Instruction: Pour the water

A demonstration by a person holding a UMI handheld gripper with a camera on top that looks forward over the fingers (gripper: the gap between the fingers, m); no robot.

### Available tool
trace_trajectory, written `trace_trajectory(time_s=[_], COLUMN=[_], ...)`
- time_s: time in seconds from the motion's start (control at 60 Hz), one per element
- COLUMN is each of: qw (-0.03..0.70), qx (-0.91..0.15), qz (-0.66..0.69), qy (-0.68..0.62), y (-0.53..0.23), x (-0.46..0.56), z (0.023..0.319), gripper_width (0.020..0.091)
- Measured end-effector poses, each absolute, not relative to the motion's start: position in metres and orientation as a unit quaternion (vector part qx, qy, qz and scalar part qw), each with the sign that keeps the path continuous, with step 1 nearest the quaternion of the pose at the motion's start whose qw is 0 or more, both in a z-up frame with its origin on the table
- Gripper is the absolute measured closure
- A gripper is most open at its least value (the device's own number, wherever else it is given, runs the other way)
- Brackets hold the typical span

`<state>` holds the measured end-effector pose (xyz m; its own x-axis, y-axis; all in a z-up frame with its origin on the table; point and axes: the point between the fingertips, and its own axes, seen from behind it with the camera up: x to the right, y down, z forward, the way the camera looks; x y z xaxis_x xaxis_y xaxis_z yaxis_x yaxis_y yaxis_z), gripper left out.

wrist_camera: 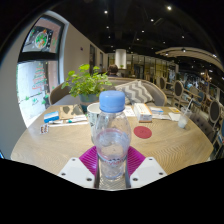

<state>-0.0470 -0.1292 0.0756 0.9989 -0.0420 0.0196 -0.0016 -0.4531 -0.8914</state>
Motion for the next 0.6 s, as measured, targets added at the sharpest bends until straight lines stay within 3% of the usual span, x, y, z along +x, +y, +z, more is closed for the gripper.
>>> trace_trajectory(time_s=[0.05,0.283,0.6], qw=[0.523,0.548,0.527], qx=[-0.852,-0.836,-0.771], qz=[-0.019,0.011,0.323], qy=[0.01,0.015,0.152], y=[-0.127,-0.117,-0.068], x=[-0.051,-0.079,-0.201], z=[0.082,0.132,0.236], gripper_width=[0.0792,0.0795,0.0795])
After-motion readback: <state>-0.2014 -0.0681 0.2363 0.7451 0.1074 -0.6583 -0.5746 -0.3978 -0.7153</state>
